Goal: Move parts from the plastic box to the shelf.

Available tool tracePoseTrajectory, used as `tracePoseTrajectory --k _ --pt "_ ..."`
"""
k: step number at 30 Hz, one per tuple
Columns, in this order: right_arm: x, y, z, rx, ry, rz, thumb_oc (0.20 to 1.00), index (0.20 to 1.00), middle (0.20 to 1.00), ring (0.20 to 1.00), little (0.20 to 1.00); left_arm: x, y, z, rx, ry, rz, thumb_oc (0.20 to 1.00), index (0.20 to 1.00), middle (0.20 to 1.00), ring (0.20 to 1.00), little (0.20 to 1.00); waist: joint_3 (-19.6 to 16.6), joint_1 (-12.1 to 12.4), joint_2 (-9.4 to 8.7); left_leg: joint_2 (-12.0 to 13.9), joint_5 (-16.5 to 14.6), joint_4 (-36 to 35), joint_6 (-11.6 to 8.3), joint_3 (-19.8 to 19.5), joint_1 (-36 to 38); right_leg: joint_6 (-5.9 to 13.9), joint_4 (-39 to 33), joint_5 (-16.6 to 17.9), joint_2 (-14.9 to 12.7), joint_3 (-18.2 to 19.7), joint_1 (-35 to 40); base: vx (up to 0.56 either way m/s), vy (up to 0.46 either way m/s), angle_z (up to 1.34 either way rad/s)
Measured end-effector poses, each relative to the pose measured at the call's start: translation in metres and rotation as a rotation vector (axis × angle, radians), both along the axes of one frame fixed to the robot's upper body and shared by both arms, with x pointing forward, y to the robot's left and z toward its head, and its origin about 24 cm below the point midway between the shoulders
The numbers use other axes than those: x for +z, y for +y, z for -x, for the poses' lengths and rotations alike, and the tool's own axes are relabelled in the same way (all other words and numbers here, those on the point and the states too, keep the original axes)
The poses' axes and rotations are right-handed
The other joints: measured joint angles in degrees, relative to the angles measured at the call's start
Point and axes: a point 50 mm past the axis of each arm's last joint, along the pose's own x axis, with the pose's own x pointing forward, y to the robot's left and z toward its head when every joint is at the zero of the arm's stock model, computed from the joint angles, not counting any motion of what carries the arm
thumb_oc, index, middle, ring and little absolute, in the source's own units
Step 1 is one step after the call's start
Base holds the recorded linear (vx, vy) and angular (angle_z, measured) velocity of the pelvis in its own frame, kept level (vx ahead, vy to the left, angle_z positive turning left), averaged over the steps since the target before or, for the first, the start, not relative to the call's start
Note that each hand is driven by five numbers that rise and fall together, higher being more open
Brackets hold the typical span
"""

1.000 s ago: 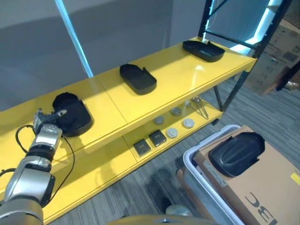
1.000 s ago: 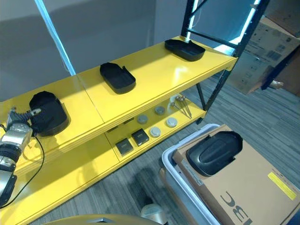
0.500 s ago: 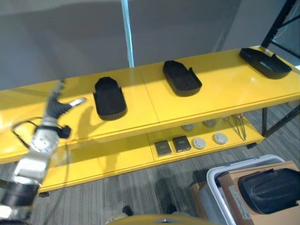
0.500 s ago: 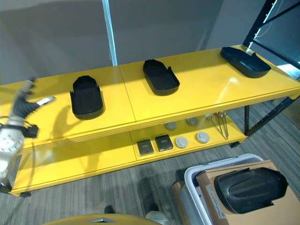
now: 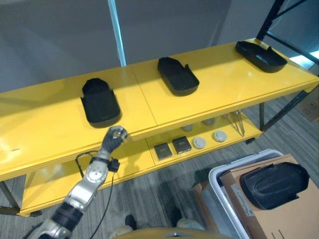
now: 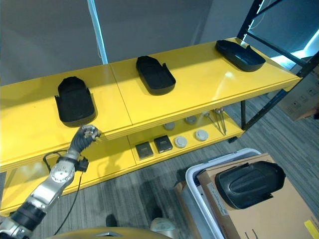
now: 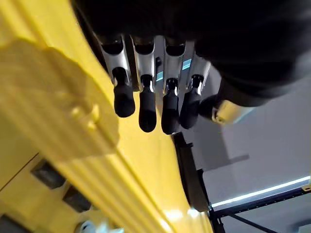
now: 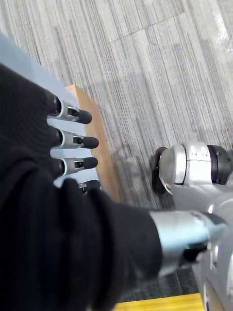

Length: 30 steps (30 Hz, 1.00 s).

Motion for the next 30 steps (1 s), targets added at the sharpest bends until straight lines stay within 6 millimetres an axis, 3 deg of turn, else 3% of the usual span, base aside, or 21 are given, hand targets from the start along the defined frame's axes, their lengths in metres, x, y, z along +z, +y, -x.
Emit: tracePoseTrajectory --k 11,14,23,30 --pt "0.0 -0.001 0.005 -0.012 0.006 -0.002 1.0 1.0 1.0 1.0 1.0 -0.014 0.015 -0.008 0.178 0.023 -0.004 0.2 0.2 0.2 0.2 0.2 0.3 -2.3 0.32 0.0 -0.4 0.0 0.1 1.6 0.7 0.02 0.1 0.0 0.0 1.3 0.0 0.02 0.003 -0.06" --pt "0.0 -0.001 0.005 -0.01 0.002 -0.001 1.0 1.0 1.0 1.0 1.0 -0.033 0.018 -0.008 0.271 0.097 0.024 0.2 0.2 0.2 0.2 0.2 0.5 -2.5 0.89 0.0 -0.6 0.0 0.05 2.4 1.2 0.04 0.1 0.0 0.0 1.6 0.1 0.04 0.016 -0.08" --pt "0.0 -0.003 0.007 -0.01 0.006 0.003 1.0 1.0 1.0 1.0 1.0 -0.038 0.028 -0.015 0.365 0.094 0.005 0.2 0.2 0.2 0.2 0.2 0.5 -2.9 1.05 0.0 -0.8 0.0 0.16 2.7 1.8 0.11 0.1 0.1 0.0 2.3 0.2 0.01 0.005 -0.03" --pt "0.003 -0.01 0.006 0.034 0.003 0.022 1.0 1.0 1.0 1.0 1.0 -0.041 0.05 -0.021 0.483 0.106 -0.004 0.2 0.2 0.2 0.2 0.2 0.5 -4.3 1.07 0.0 -0.9 0.0 0.13 3.8 2.1 0.14 0.1 0.4 0.0 3.0 0.3 0.01 0.005 -0.05"
